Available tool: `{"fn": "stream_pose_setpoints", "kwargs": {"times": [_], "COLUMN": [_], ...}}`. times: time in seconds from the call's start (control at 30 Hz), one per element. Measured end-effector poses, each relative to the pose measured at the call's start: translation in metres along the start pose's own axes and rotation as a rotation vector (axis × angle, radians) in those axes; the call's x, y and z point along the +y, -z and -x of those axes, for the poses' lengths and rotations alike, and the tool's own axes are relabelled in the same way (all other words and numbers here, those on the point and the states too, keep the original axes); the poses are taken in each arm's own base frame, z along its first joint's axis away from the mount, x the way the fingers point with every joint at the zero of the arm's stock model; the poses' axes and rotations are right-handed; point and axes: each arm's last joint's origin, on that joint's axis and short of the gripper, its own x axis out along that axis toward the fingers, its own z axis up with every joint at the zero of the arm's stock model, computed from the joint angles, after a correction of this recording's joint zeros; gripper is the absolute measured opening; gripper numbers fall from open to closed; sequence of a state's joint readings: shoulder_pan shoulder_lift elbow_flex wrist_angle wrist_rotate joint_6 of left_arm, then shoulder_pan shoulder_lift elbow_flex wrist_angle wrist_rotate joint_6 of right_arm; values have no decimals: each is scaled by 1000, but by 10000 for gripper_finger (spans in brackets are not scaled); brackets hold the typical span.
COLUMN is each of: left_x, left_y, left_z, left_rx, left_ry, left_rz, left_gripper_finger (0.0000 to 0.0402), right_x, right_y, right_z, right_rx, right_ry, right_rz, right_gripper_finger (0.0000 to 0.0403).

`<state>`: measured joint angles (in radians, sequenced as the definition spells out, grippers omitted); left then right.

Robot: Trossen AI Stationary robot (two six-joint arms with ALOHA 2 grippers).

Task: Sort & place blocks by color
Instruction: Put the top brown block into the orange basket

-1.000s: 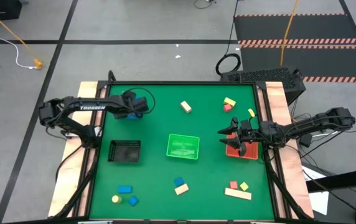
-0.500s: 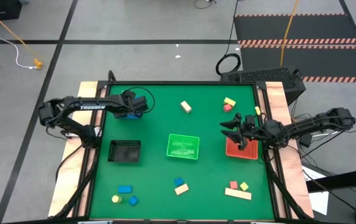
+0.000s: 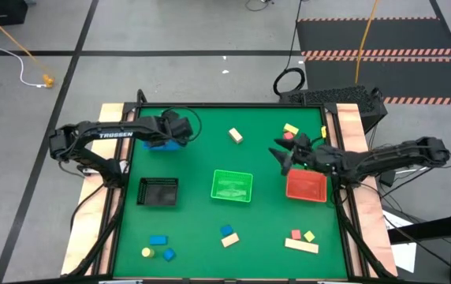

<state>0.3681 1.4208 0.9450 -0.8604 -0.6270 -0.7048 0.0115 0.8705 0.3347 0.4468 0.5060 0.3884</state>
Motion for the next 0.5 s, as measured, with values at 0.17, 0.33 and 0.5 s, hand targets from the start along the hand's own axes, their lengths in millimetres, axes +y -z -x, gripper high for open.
{"fn": "stream_pose_setpoints", "kwargs": {"times": [0.17, 0.33, 0.5], "left_x": [-7, -14, -19], "left_y": [-6, -11, -14], "left_z": [14, 27, 38], "left_rx": [-38, -75, -102], "left_ry": [44, 87, 118], "left_rz": [-30, -62, -83], "left_gripper_finger": [227, 227, 227], "right_x": [-7, -3, 2], "right_y": [7, 10, 13], "right_z": [-23, -53, -90], "right_rx": [66, 127, 183], "right_ry": [100, 168, 225], "right_rz": [-48, -25, -7], "right_gripper_finger": [271, 282, 283]}}
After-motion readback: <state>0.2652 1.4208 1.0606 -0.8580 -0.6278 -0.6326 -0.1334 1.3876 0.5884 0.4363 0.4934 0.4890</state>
